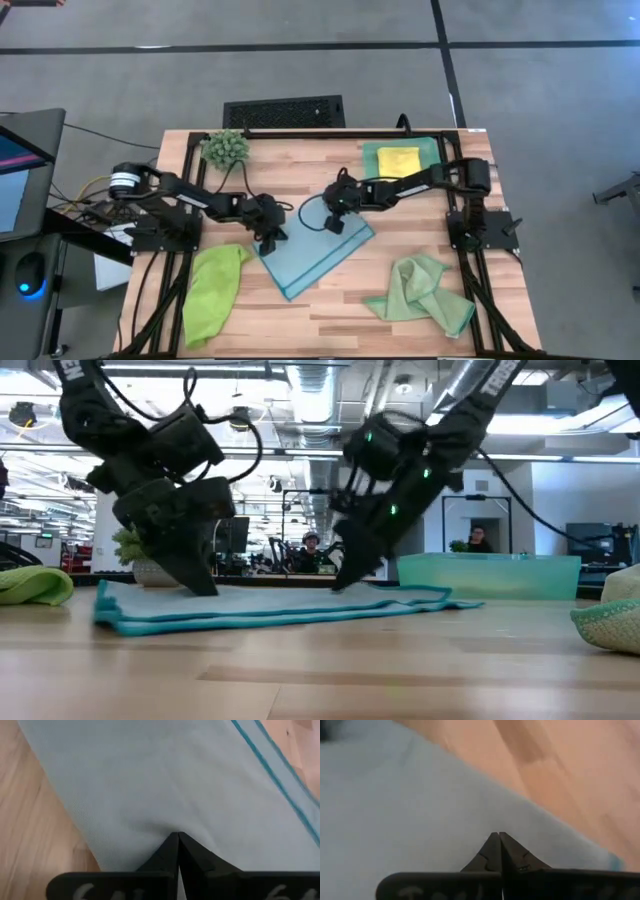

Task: Fold microfiber towels
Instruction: Fold the blue microfiber cloth

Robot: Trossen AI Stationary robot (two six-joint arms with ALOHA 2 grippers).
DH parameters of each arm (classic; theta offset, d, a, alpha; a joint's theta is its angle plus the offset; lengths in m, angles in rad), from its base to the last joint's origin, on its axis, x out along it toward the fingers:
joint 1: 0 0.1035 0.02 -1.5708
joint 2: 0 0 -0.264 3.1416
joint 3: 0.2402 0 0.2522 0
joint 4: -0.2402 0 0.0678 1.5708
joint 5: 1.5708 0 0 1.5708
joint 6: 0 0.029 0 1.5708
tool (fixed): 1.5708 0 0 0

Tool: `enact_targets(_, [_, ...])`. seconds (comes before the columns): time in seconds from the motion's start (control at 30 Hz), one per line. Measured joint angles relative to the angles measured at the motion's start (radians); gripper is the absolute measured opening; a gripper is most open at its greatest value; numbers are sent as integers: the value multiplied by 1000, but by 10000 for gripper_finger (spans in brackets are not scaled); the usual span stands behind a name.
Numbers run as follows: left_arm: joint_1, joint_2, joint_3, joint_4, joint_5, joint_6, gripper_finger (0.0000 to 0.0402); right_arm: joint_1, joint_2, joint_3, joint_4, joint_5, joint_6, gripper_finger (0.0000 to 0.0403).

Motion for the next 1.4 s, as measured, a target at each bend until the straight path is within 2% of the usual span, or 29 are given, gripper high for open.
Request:
enact_targets(0.07, [7,12,27,-22,-1,25,0,3,23,8,8,31,17,3])
enact_targets(0.2, [58,7,99,-139,-35,103,0,33,18,10,-114,176,78,3])
enact_targets(0.33, [122,10,205,-333,-170,207,0,76,-26,5,-247,322,166,3])
enact_targets(0.43, [158,12,278,-443,-255,266,0,81,-69,-2,-294,336,180,3])
enact_targets(0.57, [166,-42,370,-450,-251,314,0,78,-159,0,-285,338,145,4])
enact_targets(0.7, [140,-117,406,-557,-245,330,0,83,-248,0,-341,308,115,9])
enact_targets(0.8, [108,-203,374,-585,-197,322,0,94,-308,-1,-414,230,100,18])
enact_targets(0.9, [47,-279,272,-566,-74,273,0,122,-333,-22,-458,121,66,29])
enact_targets(0.97, [-3,-315,193,-493,-3,230,0,150,-341,-48,-445,65,39,34])
enact_targets(1.03, [-52,-335,115,-415,22,188,0,182,-340,-71,-442,39,8,40])
enact_targets(1.2, [-171,-341,15,-311,4,141,20,260,-316,-87,-408,34,-67,51])
enact_targets(1.4, [-234,-341,3,-393,-187,152,84,297,-266,-88,-398,48,-71,71])
